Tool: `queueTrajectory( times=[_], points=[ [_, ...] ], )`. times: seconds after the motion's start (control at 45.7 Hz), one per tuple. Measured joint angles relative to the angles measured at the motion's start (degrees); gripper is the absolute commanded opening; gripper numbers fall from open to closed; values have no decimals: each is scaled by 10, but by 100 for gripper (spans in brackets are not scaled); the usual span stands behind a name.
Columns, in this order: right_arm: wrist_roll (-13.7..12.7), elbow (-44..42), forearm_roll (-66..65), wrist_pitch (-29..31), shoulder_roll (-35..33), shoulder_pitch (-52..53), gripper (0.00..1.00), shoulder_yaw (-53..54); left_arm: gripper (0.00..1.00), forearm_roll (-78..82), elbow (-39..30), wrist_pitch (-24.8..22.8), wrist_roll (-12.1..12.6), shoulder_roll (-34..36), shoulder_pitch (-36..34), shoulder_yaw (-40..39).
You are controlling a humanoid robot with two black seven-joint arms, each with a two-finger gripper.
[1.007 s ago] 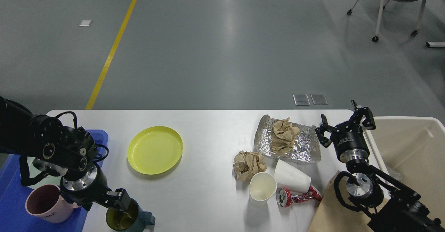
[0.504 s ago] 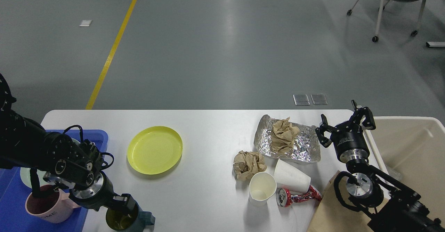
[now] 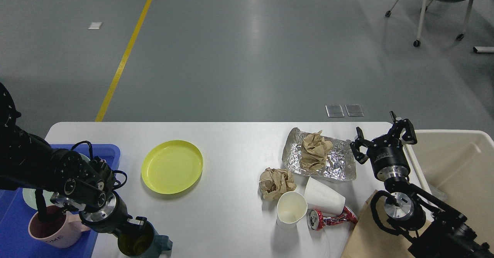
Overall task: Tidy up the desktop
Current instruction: 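Grasp the dark teal mug with the left gripper, then lift the teal mug and place it on the blue tray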
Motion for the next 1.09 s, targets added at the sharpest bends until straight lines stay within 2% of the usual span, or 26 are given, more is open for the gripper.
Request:
queueTrajectory(
  times=[0.175,0.219,0.241,0.591,0.81,0.985,1.073,1.095],
  points=[
    [0,0,0,0,0,0,100,0,10,-21,0,1,1,0,1,-2],
    [0,0,0,0,0,0,100,0,1,-27,0,2,2,0,1,-2],
    [0,0,0,0,0,0,100,0,0,-30,0,3,3,0,1,-2],
    [0,0,0,0,0,0,100,0,0,-37,-11,0,6,8,-11,4],
    [0,0,0,0,0,0,100,0,0,-44,-18,-11,5,14,-42,11],
    [0,-1,0,0,0,0,100,0,0,-51,-48,-56,4,26,-115,25],
    [0,-1,0,0,0,0,100,0,0,-70,-76,-78,4,24,-178,45],
    [0,-1,0,0,0,0,100,0,0,-82,-91,-87,4,23,-215,56]
  ],
)
